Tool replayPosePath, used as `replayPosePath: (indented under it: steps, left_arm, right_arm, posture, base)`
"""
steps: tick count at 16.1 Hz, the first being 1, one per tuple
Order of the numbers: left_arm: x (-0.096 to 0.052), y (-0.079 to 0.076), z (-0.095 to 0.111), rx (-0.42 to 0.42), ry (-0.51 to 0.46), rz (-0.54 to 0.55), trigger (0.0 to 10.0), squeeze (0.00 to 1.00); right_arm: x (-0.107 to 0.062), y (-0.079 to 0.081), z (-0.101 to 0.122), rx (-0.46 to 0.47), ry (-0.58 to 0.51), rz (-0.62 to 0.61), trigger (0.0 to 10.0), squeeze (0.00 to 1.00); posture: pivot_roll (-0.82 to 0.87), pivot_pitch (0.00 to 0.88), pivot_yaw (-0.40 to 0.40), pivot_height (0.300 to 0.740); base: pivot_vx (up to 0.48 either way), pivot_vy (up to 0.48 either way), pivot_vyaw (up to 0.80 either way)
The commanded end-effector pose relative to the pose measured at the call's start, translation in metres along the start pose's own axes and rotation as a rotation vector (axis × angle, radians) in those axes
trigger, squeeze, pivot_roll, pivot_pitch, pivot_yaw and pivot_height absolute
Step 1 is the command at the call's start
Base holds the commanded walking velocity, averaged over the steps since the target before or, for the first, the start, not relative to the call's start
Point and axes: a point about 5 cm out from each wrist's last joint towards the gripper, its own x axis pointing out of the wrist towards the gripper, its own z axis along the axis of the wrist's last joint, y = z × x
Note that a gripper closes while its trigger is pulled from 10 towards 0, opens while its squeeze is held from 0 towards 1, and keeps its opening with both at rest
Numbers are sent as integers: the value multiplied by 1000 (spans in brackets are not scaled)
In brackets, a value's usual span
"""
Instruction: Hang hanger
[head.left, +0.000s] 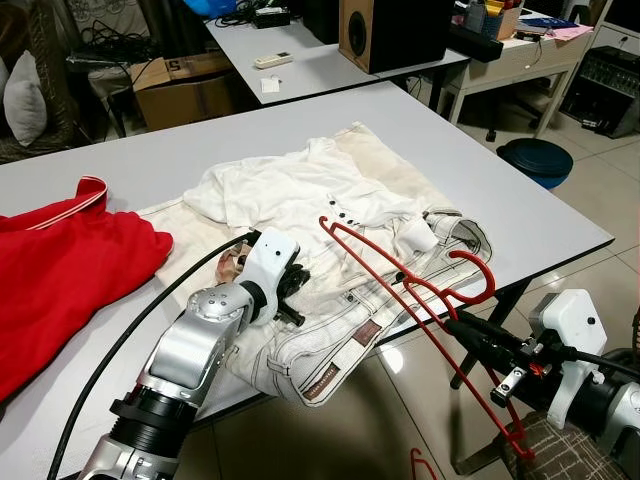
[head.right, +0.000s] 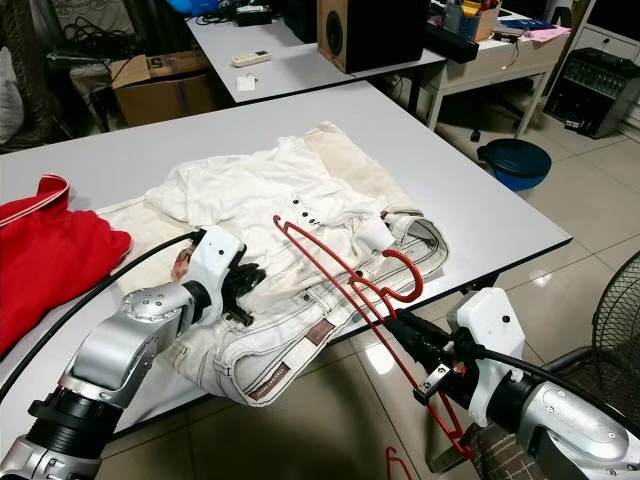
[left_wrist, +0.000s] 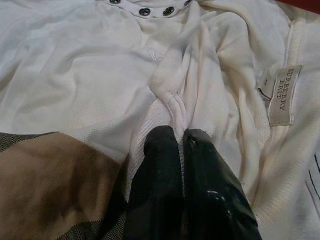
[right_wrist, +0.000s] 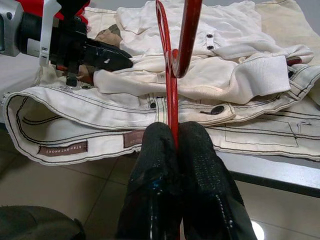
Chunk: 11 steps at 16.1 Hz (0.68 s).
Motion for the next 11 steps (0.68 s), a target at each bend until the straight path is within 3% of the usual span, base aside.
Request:
replayPosePath:
  steps: [1,3,6,9,11]
  left_arm:
    - [-1,1,-3,12,29,-4,0,0]
    - [-1,0,1,0,2,-7,0,0]
    - [-5,14,45,-9,-260,82,0,0]
    - [-15,30,79,-4,-400,161,0,0]
    - [-26,40,104,53,-474,186,0,0]
  right_arm:
    - [0,3,4,-20,-7,28,10000,0]
    - [0,4,4,-20,-7,28,10000,0]
    - [-1,5,3,-18,-5,30,10000,0]
    - [-5,9,2,-18,9,50,10000,0]
    - [-7,12,-1,-11,18,51,10000,0]
  posture:
    - [-44,21,71,740]
    - [-46,21,72,740]
    - [-48,21,75,740]
    - [-49,23,79,740]
    - [-47,27,86,740]
  base:
    - [0,0,0]
    - [0,0,0]
    - [0,0,0]
    - [0,0,0]
    - [0,0,0]
